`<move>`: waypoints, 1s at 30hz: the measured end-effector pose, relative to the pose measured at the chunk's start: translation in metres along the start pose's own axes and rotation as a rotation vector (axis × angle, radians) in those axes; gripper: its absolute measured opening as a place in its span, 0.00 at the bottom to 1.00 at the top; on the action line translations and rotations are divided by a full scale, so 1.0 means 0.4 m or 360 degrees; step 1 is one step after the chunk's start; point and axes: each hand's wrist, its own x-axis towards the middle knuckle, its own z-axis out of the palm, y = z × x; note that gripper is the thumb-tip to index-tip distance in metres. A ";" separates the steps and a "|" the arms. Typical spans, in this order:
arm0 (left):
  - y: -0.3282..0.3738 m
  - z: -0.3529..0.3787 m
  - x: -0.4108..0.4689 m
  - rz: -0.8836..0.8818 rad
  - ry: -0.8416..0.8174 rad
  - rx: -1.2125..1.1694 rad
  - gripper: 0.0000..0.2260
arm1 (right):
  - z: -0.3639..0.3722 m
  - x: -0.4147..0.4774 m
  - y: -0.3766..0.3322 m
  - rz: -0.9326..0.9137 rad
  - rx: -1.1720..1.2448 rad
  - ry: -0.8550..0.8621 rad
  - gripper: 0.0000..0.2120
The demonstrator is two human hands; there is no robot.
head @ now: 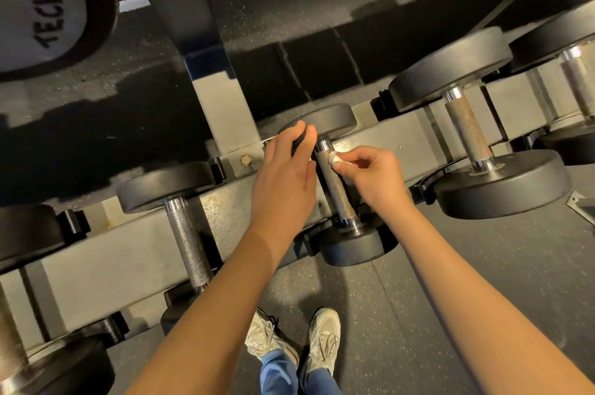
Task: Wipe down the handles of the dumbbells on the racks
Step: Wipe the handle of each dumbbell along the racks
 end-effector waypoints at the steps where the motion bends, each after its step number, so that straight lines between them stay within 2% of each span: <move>1: 0.000 0.001 0.000 -0.0001 0.0004 -0.0006 0.23 | 0.008 0.006 -0.005 0.0003 0.0035 0.0039 0.05; 6: -0.001 0.004 0.000 -0.0010 0.0025 -0.0040 0.22 | 0.029 0.017 -0.034 -0.0071 0.0139 0.0102 0.04; 11: -0.002 0.006 -0.001 0.0001 0.0029 -0.0030 0.22 | -0.014 -0.015 -0.016 -0.0119 -0.0032 -0.0142 0.08; 15: -0.003 0.005 -0.001 0.0003 0.0029 -0.0040 0.22 | -0.049 -0.052 0.003 -0.0091 -0.0207 -0.0321 0.07; 19: -0.005 0.005 0.000 0.0010 0.0032 -0.0033 0.22 | -0.032 -0.066 0.009 -0.0207 -0.0360 -0.0118 0.07; 22: -0.009 0.005 0.000 0.0024 0.0039 -0.0050 0.22 | -0.002 -0.044 -0.007 -0.0232 -0.0337 0.0025 0.06; 26: -0.013 0.006 0.000 0.0044 0.0041 -0.0064 0.22 | 0.036 -0.004 -0.031 -0.0291 -0.0349 0.0239 0.11; 30: -0.012 0.004 -0.001 0.0035 0.0027 -0.0089 0.22 | 0.050 0.003 -0.021 -0.0327 -0.0431 0.0313 0.12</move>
